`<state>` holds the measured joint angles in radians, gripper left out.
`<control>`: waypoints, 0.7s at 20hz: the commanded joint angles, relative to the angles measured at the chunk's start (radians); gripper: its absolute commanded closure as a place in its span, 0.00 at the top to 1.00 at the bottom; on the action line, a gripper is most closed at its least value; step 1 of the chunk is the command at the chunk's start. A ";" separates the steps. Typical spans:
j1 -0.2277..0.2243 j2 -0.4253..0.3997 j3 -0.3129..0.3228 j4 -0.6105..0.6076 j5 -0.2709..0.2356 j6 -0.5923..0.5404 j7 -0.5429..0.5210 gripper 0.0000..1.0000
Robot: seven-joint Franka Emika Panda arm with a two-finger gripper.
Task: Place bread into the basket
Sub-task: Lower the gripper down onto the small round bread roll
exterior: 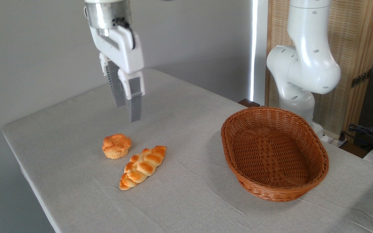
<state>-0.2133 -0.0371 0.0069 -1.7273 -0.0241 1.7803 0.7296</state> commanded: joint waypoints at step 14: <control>-0.190 0.011 0.012 -0.345 -0.007 0.464 0.010 1.00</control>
<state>-0.3924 -0.0216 0.0059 -2.0467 -0.0241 2.1913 0.7293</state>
